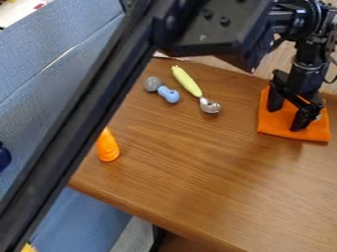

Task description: Move an orange object to the top right of the table

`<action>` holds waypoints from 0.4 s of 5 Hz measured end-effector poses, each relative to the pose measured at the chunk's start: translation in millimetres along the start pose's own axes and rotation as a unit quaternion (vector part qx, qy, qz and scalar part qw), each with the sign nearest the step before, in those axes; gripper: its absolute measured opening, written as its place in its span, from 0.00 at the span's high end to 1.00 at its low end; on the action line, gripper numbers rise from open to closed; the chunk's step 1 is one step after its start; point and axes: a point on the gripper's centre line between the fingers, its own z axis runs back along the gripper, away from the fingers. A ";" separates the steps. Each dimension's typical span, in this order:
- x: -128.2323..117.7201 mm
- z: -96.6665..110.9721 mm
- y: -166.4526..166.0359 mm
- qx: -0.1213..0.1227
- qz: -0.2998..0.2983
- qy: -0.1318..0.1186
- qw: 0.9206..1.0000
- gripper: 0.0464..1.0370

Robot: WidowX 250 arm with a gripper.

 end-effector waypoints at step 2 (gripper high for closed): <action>-1.2 0.8 -0.9 0.001 -0.007 0.000 1.000 0.04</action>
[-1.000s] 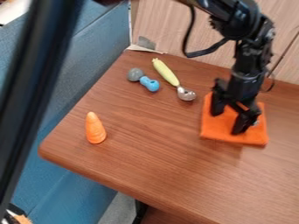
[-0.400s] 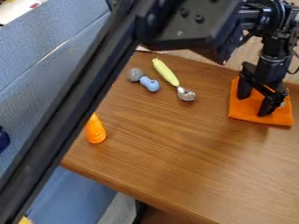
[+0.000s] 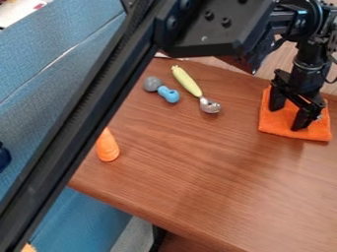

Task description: Move an orange object to the top right of the table

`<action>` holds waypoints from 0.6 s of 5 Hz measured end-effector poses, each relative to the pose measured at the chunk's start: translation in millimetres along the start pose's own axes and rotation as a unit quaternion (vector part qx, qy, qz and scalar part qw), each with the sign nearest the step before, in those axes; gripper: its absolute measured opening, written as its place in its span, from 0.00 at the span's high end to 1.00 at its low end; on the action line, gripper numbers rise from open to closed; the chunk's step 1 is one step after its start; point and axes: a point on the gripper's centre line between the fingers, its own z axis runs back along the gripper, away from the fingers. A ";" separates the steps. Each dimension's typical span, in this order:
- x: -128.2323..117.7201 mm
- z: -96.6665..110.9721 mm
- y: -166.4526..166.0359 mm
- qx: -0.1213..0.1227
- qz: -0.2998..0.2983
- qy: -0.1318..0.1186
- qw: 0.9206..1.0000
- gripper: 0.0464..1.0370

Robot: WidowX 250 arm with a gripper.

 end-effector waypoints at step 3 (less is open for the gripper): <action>-8.9 44.5 -8.5 0.010 0.006 -0.040 0.999 0.04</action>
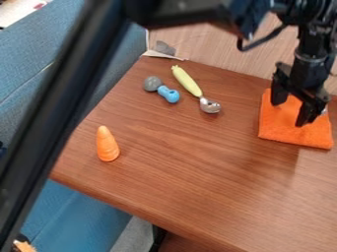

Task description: Move an orange object to the top right of the table

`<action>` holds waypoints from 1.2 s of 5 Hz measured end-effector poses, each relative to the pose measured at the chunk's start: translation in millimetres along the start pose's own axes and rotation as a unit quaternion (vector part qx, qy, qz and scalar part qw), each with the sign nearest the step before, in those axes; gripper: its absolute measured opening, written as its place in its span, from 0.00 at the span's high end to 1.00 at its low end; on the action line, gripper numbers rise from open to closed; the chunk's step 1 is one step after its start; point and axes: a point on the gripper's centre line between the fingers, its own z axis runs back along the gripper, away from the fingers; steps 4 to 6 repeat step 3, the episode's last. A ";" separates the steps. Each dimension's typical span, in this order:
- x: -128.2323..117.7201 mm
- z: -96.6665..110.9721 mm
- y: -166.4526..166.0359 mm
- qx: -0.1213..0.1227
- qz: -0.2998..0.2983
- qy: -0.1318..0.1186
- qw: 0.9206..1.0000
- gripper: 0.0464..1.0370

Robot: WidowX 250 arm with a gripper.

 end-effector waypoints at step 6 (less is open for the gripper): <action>-6.0 43.8 -1.1 0.023 -0.003 -0.054 0.998 0.04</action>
